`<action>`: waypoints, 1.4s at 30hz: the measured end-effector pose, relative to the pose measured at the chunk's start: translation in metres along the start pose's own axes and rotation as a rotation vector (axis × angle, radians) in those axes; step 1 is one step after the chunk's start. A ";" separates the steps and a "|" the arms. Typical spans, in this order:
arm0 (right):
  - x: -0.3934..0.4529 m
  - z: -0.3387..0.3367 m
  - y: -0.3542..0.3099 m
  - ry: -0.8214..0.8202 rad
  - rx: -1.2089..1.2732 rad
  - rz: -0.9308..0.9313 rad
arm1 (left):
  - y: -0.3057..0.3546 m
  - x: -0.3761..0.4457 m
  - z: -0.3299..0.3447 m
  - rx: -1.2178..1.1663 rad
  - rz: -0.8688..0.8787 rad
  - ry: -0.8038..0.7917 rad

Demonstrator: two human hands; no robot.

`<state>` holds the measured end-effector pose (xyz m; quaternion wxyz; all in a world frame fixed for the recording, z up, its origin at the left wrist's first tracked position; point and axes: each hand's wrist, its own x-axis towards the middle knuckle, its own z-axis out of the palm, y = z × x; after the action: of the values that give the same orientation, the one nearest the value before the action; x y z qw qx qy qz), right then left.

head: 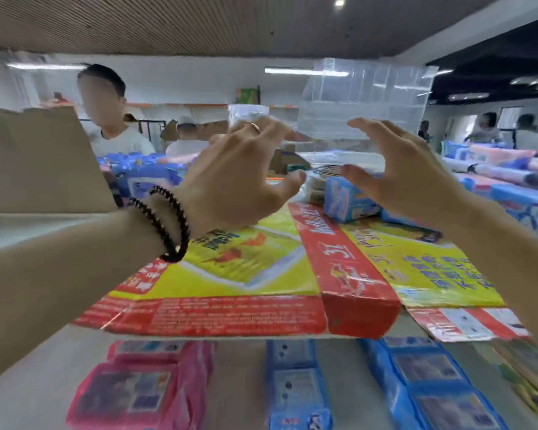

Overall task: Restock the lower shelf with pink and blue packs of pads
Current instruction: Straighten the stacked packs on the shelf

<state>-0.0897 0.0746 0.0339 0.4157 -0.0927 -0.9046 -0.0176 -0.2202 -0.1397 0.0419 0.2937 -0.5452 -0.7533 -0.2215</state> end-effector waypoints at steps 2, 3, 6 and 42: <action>0.003 0.001 0.021 -0.028 -0.031 0.039 | 0.004 0.018 0.016 -0.011 0.014 -0.041; 0.004 0.001 0.032 -0.043 -0.045 0.058 | 0.006 0.026 0.025 -0.020 0.023 -0.067; 0.002 -0.002 0.069 -0.090 -0.094 0.104 | 0.022 0.045 0.056 -0.032 0.046 -0.145; -0.033 -0.024 0.200 -0.237 0.236 0.245 | 0.100 0.094 0.157 0.004 -0.198 -0.312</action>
<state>-0.0141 0.2629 0.0155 0.3135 -0.1542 -0.9248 0.1503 -0.1788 0.0588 -0.0070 0.1512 -0.4957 -0.8401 -0.1603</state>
